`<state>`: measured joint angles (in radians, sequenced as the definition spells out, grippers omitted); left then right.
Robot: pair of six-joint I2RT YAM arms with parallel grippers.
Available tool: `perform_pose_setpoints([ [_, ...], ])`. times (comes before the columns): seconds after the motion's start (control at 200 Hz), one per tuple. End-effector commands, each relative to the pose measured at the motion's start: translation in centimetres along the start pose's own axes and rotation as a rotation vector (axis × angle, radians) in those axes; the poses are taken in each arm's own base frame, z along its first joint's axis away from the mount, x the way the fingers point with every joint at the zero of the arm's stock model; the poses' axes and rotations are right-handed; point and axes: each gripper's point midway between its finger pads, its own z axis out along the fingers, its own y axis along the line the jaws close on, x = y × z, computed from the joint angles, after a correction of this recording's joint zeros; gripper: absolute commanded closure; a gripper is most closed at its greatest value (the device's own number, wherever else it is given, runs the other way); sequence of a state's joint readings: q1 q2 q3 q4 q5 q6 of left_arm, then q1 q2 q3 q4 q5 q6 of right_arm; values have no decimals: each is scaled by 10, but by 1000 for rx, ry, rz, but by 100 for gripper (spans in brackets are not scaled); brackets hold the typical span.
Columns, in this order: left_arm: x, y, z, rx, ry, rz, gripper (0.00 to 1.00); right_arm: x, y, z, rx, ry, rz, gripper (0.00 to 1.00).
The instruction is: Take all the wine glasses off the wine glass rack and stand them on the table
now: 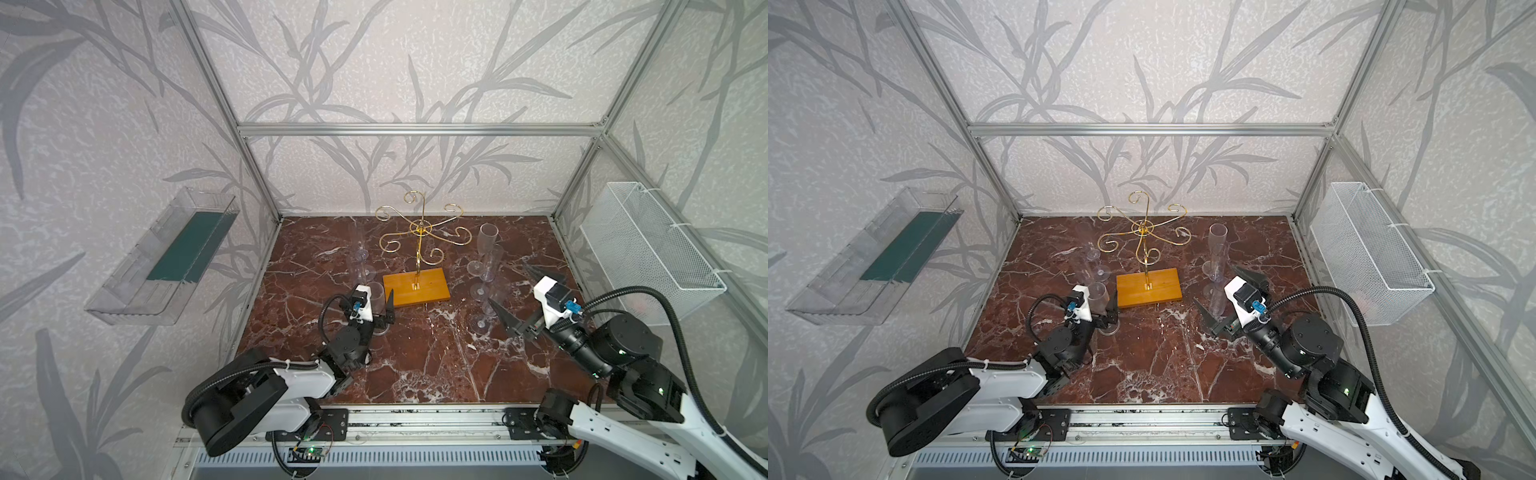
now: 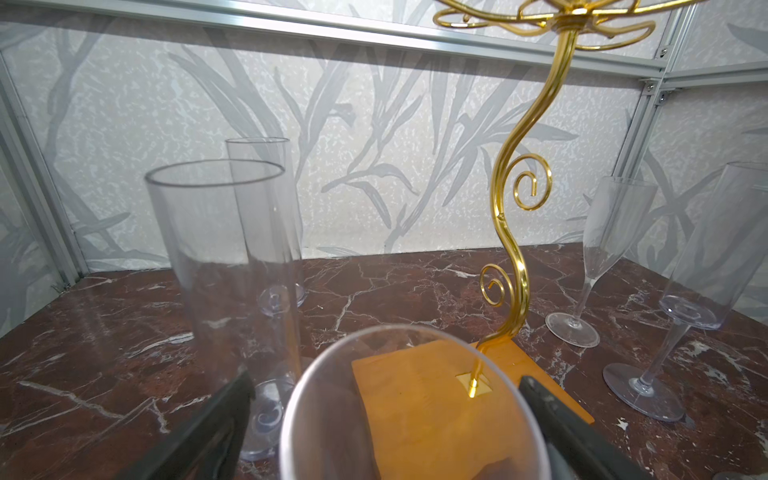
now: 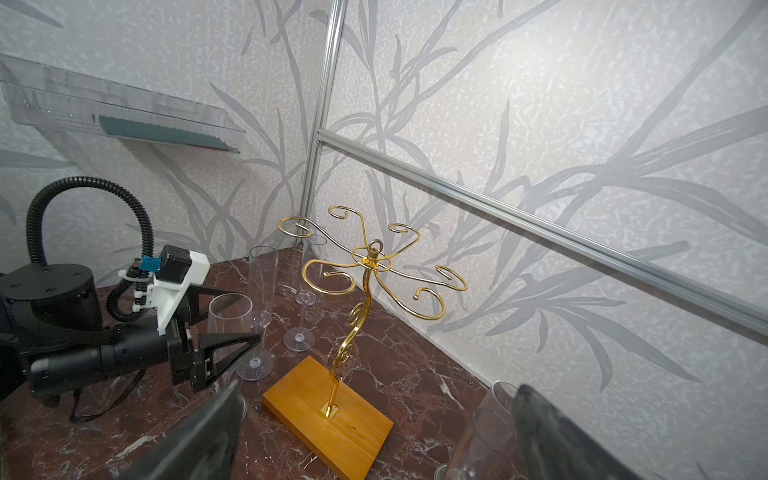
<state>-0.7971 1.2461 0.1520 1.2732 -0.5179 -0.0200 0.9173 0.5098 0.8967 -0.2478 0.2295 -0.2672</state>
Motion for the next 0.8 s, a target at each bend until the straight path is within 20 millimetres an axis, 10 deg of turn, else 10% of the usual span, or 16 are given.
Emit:
perform_pose_setpoints([
  [0.0, -12, -8, -4, 58, 0, 9, 1, -16, -7, -5, 24, -38, -14, 1],
  [0.43, -102, 2, -39, 119, -68, 29, 1, -28, -9, 5, 33, -60, -49, 1],
  [0.795, -221, -7, -9, 106, -197, 320, 1, -69, -43, 55, 184, -33, -200, 1],
])
